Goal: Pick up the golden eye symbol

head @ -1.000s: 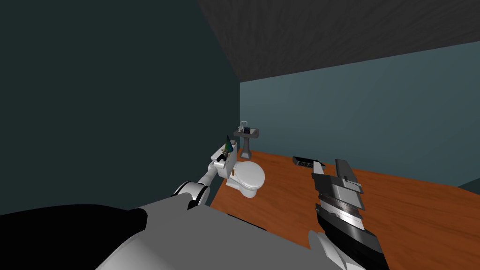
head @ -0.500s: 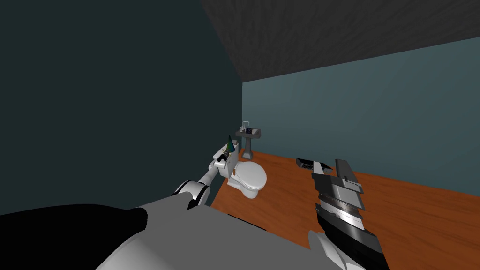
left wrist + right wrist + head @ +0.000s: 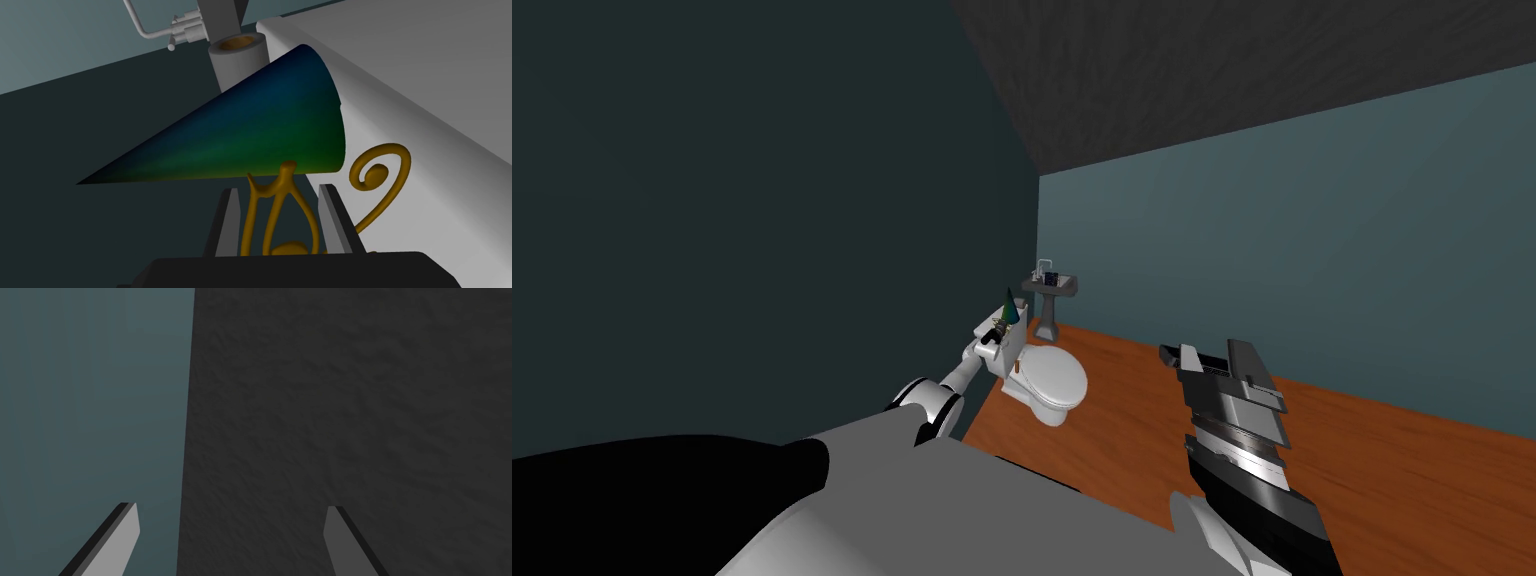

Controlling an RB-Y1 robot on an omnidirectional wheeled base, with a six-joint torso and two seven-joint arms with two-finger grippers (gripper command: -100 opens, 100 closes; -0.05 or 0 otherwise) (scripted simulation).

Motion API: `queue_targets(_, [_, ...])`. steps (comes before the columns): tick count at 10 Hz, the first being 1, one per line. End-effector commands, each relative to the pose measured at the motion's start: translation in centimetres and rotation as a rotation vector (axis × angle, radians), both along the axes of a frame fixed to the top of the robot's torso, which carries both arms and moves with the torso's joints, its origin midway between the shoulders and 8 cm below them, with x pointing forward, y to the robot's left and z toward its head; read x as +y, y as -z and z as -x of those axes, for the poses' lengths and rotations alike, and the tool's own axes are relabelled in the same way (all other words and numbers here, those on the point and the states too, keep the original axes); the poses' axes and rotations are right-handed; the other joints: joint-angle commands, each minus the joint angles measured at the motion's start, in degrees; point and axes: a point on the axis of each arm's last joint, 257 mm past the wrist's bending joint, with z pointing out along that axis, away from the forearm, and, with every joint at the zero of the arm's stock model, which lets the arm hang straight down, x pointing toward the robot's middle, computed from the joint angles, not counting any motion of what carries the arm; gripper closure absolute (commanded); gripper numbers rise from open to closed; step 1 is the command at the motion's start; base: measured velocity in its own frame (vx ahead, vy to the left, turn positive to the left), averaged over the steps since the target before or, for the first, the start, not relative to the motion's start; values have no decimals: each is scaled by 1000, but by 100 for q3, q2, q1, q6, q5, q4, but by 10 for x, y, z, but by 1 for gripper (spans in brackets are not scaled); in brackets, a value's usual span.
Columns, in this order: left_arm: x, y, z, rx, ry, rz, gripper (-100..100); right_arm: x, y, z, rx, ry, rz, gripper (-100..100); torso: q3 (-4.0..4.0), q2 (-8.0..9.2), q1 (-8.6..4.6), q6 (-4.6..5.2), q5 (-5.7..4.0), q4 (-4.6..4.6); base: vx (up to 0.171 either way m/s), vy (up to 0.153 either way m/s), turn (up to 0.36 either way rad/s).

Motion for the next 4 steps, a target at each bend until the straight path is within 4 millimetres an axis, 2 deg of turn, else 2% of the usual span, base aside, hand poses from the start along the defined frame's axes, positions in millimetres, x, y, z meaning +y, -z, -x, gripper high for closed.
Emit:
queue_targets(1, [-20, 1, -4, 1, 39, -3, 100, 0, 0, 0, 0, 0, 0, 0, 0, 0, 0, 0, 0, 0, 1, -26, 267])
queue_targets(2, [-28, 1, -5, 2, 53, -5, 100, 0, 0, 0, 0, 0, 0, 0, 0, 1, 1, -8, -2, -1, 6, -34, 239])
queue_targets(3, [-20, -1, -5, -1, 42, -4, 100, 0, 0, 0, 0, 0, 0, 0, 1, 2, -2, -4, -1, 0, 4, -18, 41])
queue_targets(4, [-21, 0, -5, 0, 43, -4, 0, 0, 0, 0, 0, 0, 0, 0, 1, 2, 1, 2, 0, 0, 0, 0, 0])
